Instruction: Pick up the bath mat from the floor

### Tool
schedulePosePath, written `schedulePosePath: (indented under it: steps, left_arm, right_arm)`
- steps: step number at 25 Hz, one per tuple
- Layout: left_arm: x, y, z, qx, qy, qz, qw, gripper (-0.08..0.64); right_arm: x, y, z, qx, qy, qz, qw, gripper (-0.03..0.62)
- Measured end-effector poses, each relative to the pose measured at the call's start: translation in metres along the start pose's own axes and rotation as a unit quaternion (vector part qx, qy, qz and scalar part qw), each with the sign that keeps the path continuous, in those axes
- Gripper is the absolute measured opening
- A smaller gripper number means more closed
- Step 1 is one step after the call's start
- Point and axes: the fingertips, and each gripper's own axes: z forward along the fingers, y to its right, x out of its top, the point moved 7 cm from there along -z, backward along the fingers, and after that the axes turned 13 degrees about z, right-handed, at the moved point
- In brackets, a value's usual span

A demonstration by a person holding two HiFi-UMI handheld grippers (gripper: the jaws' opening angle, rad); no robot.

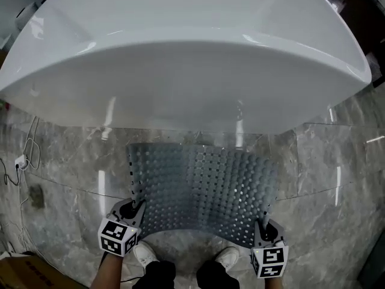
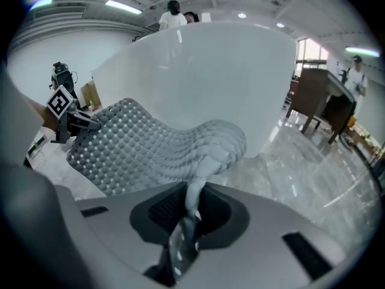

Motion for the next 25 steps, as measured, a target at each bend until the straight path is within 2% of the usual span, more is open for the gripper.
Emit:
schedulePosePath:
  steps: [7, 15, 19, 25]
  left_arm:
    - [0.116, 0.003, -0.116, 0.005, 0.049, 0.004, 0.9988, 0.040]
    - [0.265, -0.007, -0.272, 0.036, 0.129, 0.012, 0.9910, 0.038]
    - [0.337, -0.014, -0.345, 0.055, 0.174, 0.018, 0.9831, 0.038]
    - [0.426, -0.031, -0.440, 0.094, 0.247, 0.056, 0.9628, 0.038]
  right_arm:
    - [0.104, -0.018, -0.127, -0.013, 0.051, -0.014, 0.998, 0.067]
    - [0.241, -0.052, -0.290, -0.030, 0.142, -0.012, 0.989, 0.067]
    - [0.307, -0.068, -0.372, -0.036, 0.192, -0.021, 0.981, 0.067]
    - [0.397, -0.090, -0.453, -0.034, 0.274, -0.030, 0.961, 0.067]
